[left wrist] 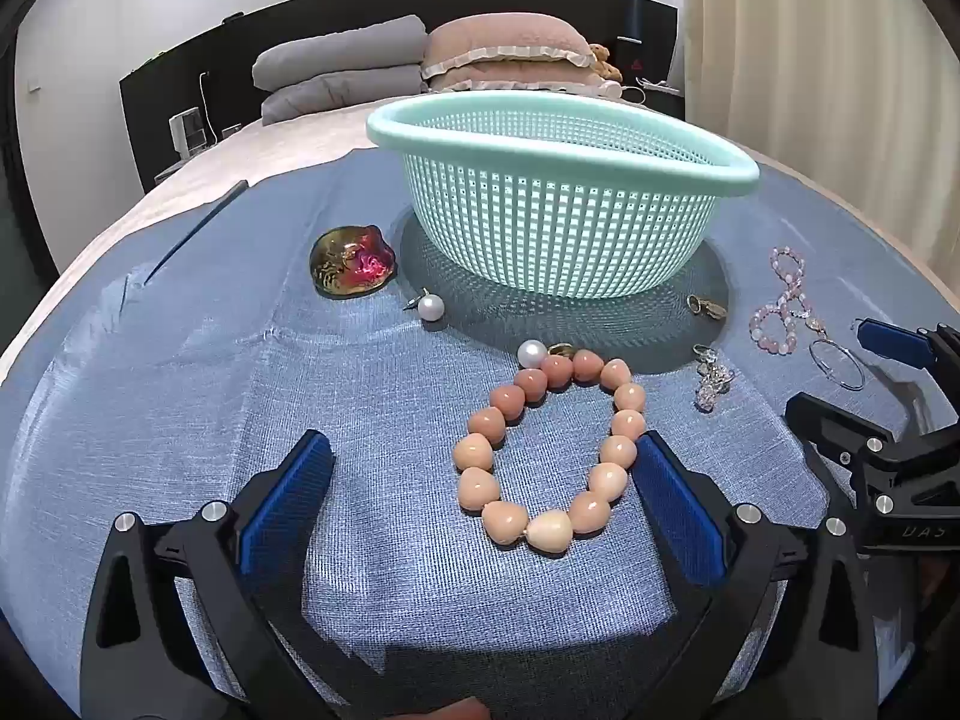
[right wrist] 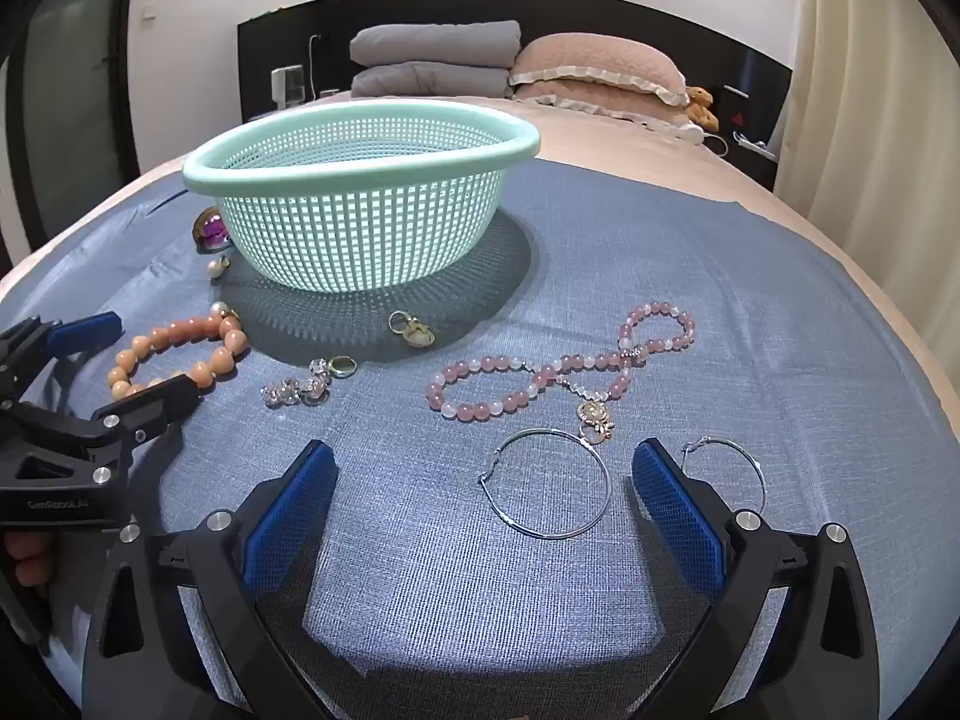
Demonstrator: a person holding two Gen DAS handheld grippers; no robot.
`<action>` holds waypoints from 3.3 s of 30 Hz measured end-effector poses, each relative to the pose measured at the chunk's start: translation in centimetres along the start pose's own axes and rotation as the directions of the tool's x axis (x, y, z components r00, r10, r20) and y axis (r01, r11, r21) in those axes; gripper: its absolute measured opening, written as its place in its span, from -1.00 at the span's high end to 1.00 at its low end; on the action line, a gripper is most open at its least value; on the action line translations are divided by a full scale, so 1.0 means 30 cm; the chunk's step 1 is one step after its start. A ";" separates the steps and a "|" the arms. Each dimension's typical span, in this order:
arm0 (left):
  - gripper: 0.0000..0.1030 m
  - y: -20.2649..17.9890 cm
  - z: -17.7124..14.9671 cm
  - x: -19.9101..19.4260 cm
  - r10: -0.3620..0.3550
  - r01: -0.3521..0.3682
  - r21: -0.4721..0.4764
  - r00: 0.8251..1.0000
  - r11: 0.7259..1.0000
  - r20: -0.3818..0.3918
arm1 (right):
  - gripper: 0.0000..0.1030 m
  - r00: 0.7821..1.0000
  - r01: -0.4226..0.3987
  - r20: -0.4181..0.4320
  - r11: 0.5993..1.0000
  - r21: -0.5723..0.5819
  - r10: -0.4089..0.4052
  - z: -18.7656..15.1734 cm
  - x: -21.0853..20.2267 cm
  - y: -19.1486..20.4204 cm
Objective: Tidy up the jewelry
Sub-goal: 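Move left gripper to the peach bead bracelet while right gripper approaches a silver hoop, then close left gripper on the peach bracelet while right gripper grasps the silver hoop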
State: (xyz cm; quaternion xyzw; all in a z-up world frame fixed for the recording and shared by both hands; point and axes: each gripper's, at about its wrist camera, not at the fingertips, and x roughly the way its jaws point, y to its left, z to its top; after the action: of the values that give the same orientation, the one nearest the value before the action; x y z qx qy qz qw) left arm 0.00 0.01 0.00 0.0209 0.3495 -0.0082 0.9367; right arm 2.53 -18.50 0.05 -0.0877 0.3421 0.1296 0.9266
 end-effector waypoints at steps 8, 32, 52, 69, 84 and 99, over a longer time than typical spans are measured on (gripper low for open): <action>-0.91 0.000 0.000 -0.001 0.000 0.000 0.001 1.000 1.000 -0.001 | -0.85 1.000 -0.011 -0.009 1.000 0.010 0.011 0.002 0.007 -0.006; -0.91 0.013 -0.006 0.019 -0.017 0.017 -0.009 1.000 1.000 -0.014 | -0.86 0.996 -0.067 -0.062 0.996 0.058 0.070 0.000 0.045 -0.032; -0.83 0.003 0.012 0.037 -0.032 0.033 0.015 0.999 0.999 -0.025 | -0.56 0.994 -0.077 -0.070 0.994 0.071 0.082 0.003 0.031 -0.075; 0.56 0.002 0.016 -0.015 -0.170 0.171 0.016 0.985 0.985 -0.038 | 0.16 0.991 -0.124 -0.046 0.992 0.037 0.126 -0.003 -0.016 -0.066; 1.00 -0.058 0.011 -0.134 -0.202 0.201 0.110 0.979 0.973 -0.005 | 0.16 0.990 -0.138 0.036 0.990 0.021 0.137 0.022 -0.117 -0.072; 0.35 -0.025 -0.010 -0.057 -0.124 0.129 0.101 0.991 0.986 -0.049 | 0.16 0.986 -0.162 0.055 0.987 0.026 0.160 0.025 -0.127 -0.071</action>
State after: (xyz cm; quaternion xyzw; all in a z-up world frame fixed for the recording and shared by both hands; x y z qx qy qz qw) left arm -1.53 -0.73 0.87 0.0477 0.3689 -0.0854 0.9243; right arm 0.84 -21.03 3.28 -0.0422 0.3252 0.2010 0.9231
